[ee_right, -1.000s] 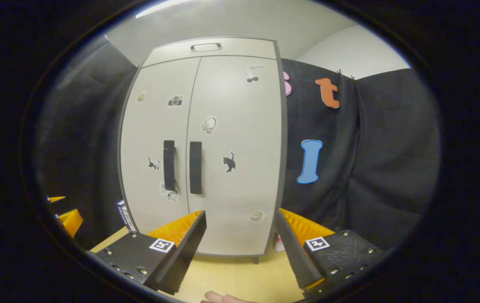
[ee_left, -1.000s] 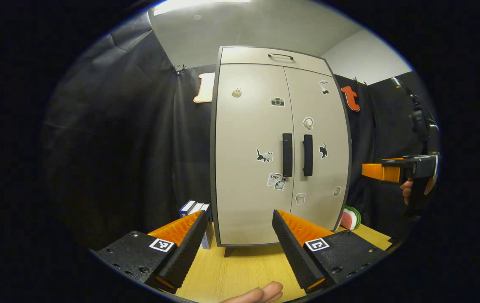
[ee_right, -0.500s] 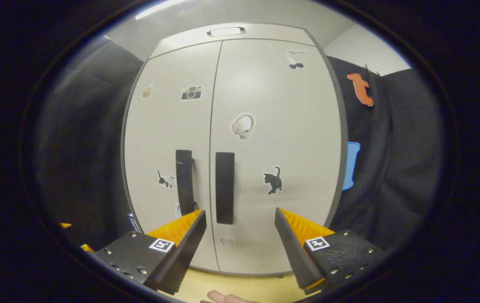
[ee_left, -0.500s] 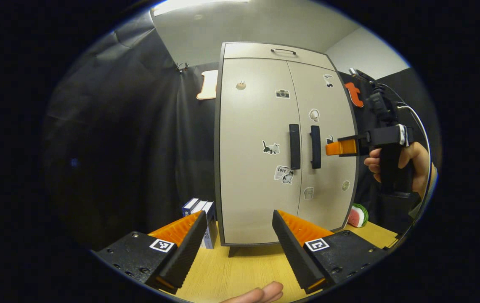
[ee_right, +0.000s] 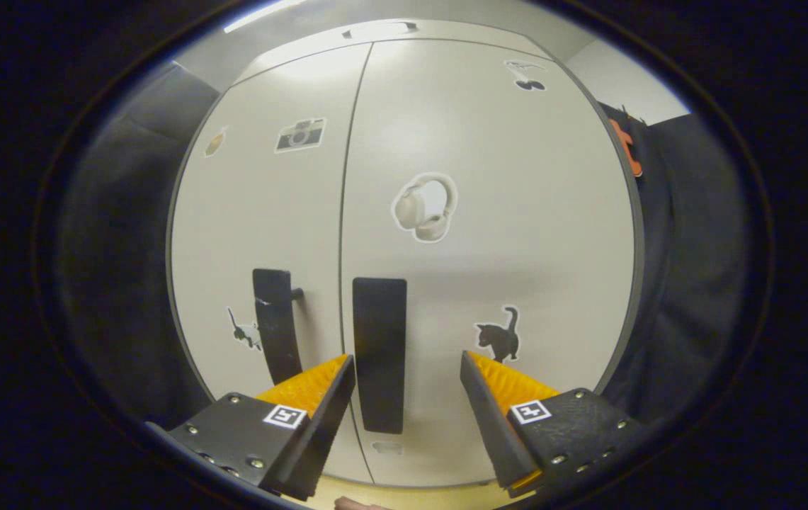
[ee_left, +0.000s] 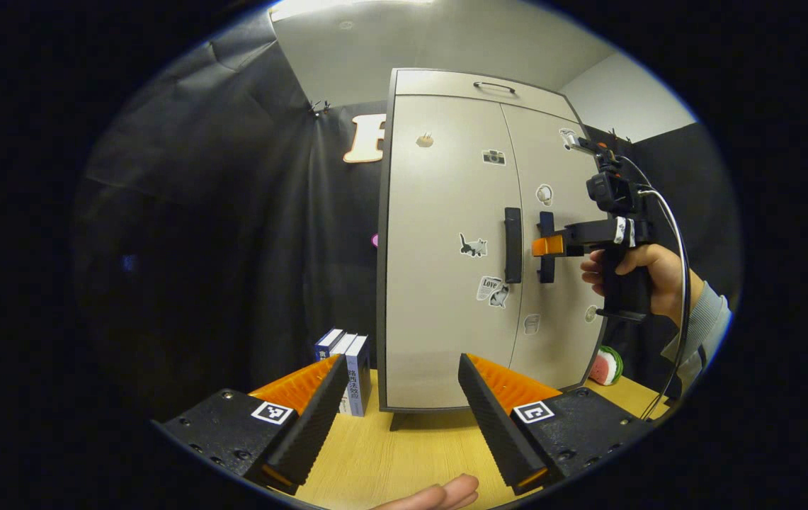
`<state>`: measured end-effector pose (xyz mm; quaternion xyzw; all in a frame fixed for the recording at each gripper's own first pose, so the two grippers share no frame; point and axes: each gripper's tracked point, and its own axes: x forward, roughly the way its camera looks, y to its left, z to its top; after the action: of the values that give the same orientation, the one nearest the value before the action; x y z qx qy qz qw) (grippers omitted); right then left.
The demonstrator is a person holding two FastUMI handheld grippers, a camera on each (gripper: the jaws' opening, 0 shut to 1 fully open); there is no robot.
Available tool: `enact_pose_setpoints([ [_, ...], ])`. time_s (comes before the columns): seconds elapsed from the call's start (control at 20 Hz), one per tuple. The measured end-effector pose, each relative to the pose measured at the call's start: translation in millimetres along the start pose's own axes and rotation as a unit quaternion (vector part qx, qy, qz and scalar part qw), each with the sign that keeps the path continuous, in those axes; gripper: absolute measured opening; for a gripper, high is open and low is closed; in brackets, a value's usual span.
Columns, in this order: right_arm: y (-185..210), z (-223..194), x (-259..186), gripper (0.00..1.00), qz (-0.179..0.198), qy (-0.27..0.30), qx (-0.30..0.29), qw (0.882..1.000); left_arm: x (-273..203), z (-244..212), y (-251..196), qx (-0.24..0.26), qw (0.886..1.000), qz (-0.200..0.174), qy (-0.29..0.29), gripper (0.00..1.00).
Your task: Open the right door of the double-door shoe cabinet with the right hand, and open the left door with the left hand.
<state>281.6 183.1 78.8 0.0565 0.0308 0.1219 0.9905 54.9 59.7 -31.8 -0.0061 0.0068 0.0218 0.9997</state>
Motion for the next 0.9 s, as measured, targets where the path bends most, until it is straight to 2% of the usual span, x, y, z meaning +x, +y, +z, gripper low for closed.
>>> enact_pose_setpoints([
  [0.2, -1, 2, 3, 0.84, -0.026, -0.008, -0.023, 0.999, -4, -3, -7, 0.001, 1.000, -0.017, 0.001, 0.97],
  [0.35, -2, 3, 0, 0.78, -0.023, -0.012, -0.019, 0.999, -6, -6, -12, 0.009, 1.000, -0.026, 0.000, 0.96],
  [0.45, -1, 4, 2, 0.81, -0.027, -0.019, -0.006, 0.999, -6, -10, -8, 0.003, 1.000, -0.020, 0.006, 0.97],
  [0.55, 1, 3, 1, 0.77, -0.023, -0.022, -0.005, 0.999, -6, -12, -2, -0.001, 1.000, -0.014, 0.009, 0.97],
  [0.6, 3, 2, 1, 0.72, -0.025, -0.019, -0.005, 1.000, -7, -13, 2, -0.001, 1.000, -0.009, 0.011, 0.98],
  [0.65, 10, 4, -3, 0.66, -0.010, -0.020, -0.002, 1.000, -7, -14, 6, -0.001, 1.000, -0.004, 0.012, 0.98],
  [0.7, 18, -2, 7, 0.54, -0.007, -0.016, 0.001, 1.000, -7, -13, 10, -0.001, 1.000, 0.001, 0.013, 0.98],
  [0.75, 17, 0, 8, 0.36, -0.013, -0.022, 0.003, 1.000, -8, -13, 14, -0.001, 1.000, 0.005, 0.013, 0.98],
  [0.8, 18, 0, 1, 0.23, -0.019, -0.016, -0.005, 1.000, -10, -13, 16, -0.001, 1.000, 0.009, 0.013, 0.98],
  [0.9, 18, -1, 1, 0.23, -0.006, -0.011, 0.005, 1.000, -13, -12, 21, -0.002, 1.000, 0.015, 0.012, 0.98],
])
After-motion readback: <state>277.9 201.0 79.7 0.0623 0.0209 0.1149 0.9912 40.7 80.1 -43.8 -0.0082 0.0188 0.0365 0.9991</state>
